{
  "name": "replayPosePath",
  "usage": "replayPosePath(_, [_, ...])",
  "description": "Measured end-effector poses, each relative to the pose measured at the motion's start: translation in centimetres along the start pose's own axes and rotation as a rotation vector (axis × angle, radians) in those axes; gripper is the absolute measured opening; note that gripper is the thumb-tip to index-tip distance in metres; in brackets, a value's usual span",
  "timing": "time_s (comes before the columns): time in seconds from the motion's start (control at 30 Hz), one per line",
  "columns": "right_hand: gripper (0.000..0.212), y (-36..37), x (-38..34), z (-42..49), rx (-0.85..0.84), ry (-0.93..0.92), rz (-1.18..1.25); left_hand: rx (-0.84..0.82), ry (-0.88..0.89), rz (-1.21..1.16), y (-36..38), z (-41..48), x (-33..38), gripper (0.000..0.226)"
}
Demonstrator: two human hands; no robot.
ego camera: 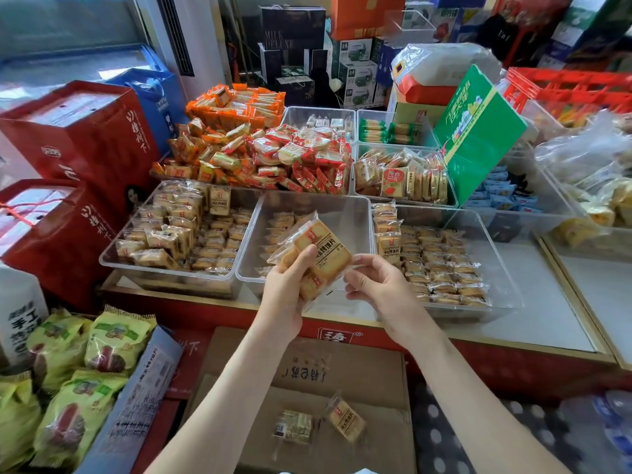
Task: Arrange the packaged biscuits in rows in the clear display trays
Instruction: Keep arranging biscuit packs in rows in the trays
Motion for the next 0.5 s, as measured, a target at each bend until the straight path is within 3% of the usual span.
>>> replayPosePath(0.13, [0.016,0.4,0.2,-0.1,0.097,-0.01,0.257,-0.044,-0.006,-0.035,1.1,0.1,-0.1,0.033])
replayPosePath(0.3, [0.013,0.3,-0.2,0.0,0.202,-0.031,0.42,-0.04,-0.003,-0.06,2.2,0.5,-0.1,0.024])
replayPosePath(0.4, [0.015,0.2,0.0,-0.1,0.233,-0.082,0.401,0.011,-0.013,-0.091,2.7,0.7,-0.2,0.021])
replayPosePath(0.5, [0.013,-0.1,0.3,-0.3,0.249,-0.154,0.229,0.046,-0.004,-0.106,2.9,0.9,-0.5,0.02])
Point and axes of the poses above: each hand's wrist, its own z-axis towards the middle knuckle, its own y-axis out of the palm, x = y × z, the point moved 1 cm from there along z, towards the middle knuckle, and after that the axes turned 11 degrees about z, right-handed, at the moved point
